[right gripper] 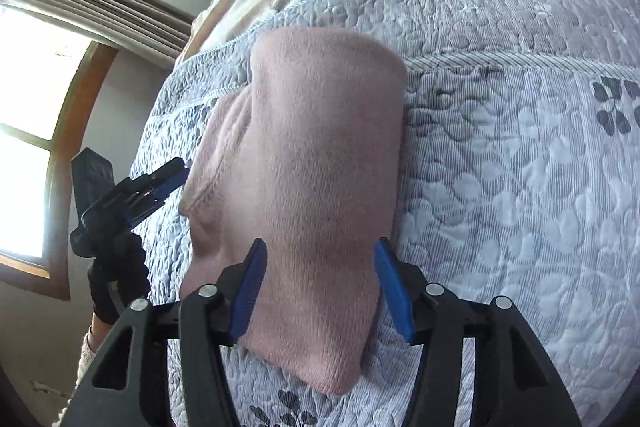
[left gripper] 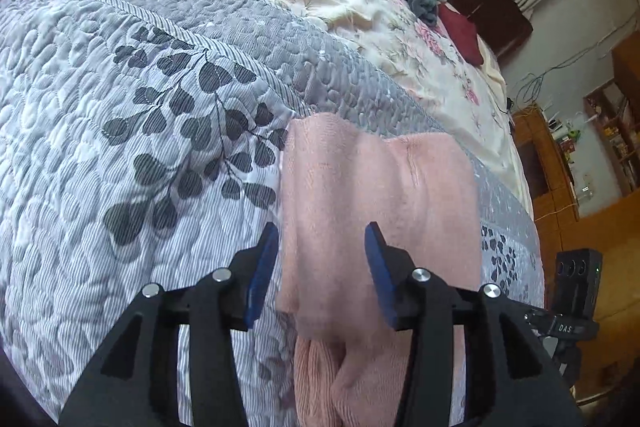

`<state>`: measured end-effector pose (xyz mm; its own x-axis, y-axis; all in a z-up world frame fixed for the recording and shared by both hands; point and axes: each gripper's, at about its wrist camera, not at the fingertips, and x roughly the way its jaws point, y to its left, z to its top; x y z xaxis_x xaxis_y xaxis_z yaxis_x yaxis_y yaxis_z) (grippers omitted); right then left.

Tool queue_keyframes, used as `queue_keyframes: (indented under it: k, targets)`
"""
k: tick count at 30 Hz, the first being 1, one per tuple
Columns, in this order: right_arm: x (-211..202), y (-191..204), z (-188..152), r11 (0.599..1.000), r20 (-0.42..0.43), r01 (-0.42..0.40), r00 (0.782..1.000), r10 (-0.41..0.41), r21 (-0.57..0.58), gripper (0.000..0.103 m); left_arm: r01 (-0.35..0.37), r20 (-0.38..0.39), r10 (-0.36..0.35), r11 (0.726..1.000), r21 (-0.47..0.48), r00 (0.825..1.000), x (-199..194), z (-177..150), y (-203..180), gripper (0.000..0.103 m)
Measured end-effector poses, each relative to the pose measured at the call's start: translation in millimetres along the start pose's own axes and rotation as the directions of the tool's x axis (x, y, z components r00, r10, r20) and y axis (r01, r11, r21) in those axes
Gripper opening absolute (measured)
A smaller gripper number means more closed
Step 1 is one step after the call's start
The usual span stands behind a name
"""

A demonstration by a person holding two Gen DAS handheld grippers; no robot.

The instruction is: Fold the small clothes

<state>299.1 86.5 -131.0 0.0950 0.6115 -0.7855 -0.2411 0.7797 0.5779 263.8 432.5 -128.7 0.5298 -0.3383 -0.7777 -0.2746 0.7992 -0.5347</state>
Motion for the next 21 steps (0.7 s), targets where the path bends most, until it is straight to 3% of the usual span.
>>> queue_keyframes:
  k: [3,5,8,10,13,16,18,19,21]
  targets:
    - [9.9,4.7,6.1,0.999,-0.006,0.036,0.999,-0.036,-0.02,0.056,-0.001,-0.031,0.0,1.0,-0.026,1.0,23.2,12.5,0.9,0.036]
    - [17.4,6.7,5.4,0.998,-0.011,0.053,0.999,-0.053,-0.031,0.056,0.021,-0.034,-0.022,0.999,-0.024,0.999,29.6,13.5,-3.3,0.015]
    - [18.7,4.7,0.1,0.997,-0.004,0.051,0.999,-0.052,-0.05,0.056,0.031,0.035,-0.03,0.999,-0.009,0.999,21.0,6.0,-4.3,0.011]
    - [20.7,5.9,-0.2,0.997,-0.006,0.053,0.999,-0.053,-0.054,0.056,0.012,0.019,-0.011,0.999,-0.053,1.0,27.0,-1.1,12.2,0.011]
    - [22.3,6.8,-0.8,0.997,-0.013,0.058,0.998,-0.059,-0.056,0.056,0.06,-0.015,-0.062,0.993,-0.099,0.998,31.8,-6.6,29.5,0.012]
    - [18.7,10.1,0.5,0.995,-0.001,0.067,0.998,-0.067,-0.069,0.057,0.109,-0.022,-0.111,0.991,-0.076,0.994,18.6,-6.7,24.9,0.027]
    - [14.8,9.4,1.0,0.997,0.004,0.05,0.999,-0.05,-0.062,0.064,0.126,-0.029,-0.127,0.991,-0.037,0.991,9.1,-9.9,19.4,0.064]
    - [13.4,8.0,1.0,0.998,0.006,0.042,0.999,-0.042,-0.056,0.072,0.124,-0.034,-0.124,0.992,-0.017,0.992,5.7,-12.3,17.4,0.069]
    - [13.0,4.7,0.7,0.998,0.009,0.033,0.999,-0.033,-0.05,0.075,0.151,-0.061,-0.15,0.989,0.0,0.987,4.6,-17.4,18.4,0.074]
